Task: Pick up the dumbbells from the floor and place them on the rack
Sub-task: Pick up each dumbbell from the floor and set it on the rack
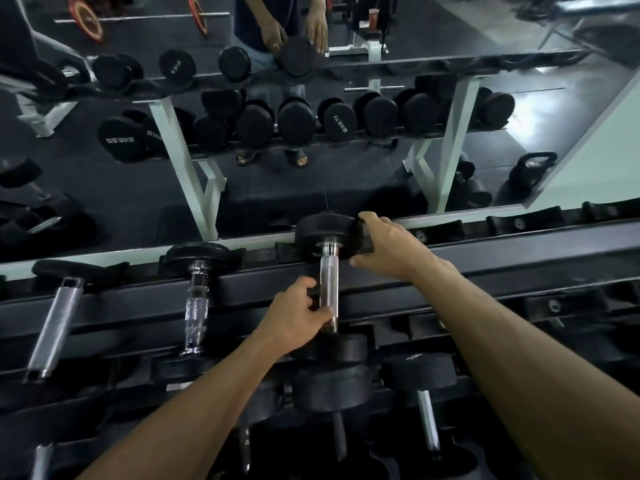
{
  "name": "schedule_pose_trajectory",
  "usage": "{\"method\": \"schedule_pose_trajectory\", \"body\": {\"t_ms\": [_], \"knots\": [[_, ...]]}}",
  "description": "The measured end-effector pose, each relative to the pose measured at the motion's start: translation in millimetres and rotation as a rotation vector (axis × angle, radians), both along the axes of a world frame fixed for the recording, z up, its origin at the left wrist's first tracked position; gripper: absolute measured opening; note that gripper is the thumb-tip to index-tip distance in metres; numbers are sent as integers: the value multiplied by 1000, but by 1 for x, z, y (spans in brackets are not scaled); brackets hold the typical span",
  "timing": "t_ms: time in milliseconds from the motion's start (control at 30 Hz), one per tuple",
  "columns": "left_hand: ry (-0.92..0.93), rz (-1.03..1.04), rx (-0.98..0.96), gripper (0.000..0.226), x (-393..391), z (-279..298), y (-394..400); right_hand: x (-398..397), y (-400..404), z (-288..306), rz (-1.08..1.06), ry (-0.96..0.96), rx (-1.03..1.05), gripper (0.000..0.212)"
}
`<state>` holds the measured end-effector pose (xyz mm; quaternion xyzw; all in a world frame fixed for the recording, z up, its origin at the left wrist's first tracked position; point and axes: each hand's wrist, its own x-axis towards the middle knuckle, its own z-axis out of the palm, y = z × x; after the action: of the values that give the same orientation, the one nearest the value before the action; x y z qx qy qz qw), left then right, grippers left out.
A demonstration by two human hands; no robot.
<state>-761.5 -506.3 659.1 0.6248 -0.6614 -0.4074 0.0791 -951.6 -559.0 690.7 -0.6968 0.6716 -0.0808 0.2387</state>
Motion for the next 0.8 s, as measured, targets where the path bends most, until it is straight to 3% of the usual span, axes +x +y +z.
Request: {"method": "schedule_pose_trajectory", "body": {"t_ms": [100, 367, 800], "knots": [[-60, -81, -131, 61, 7, 8, 11, 4, 18, 9, -16, 50, -5, 65], [-194, -335, -358, 61, 45, 26, 34, 43, 76, 36, -18, 183, -33, 76], [-254, -837, -531, 58, 136, 14, 88, 137, 203, 35, -292, 343, 70, 71]]}}
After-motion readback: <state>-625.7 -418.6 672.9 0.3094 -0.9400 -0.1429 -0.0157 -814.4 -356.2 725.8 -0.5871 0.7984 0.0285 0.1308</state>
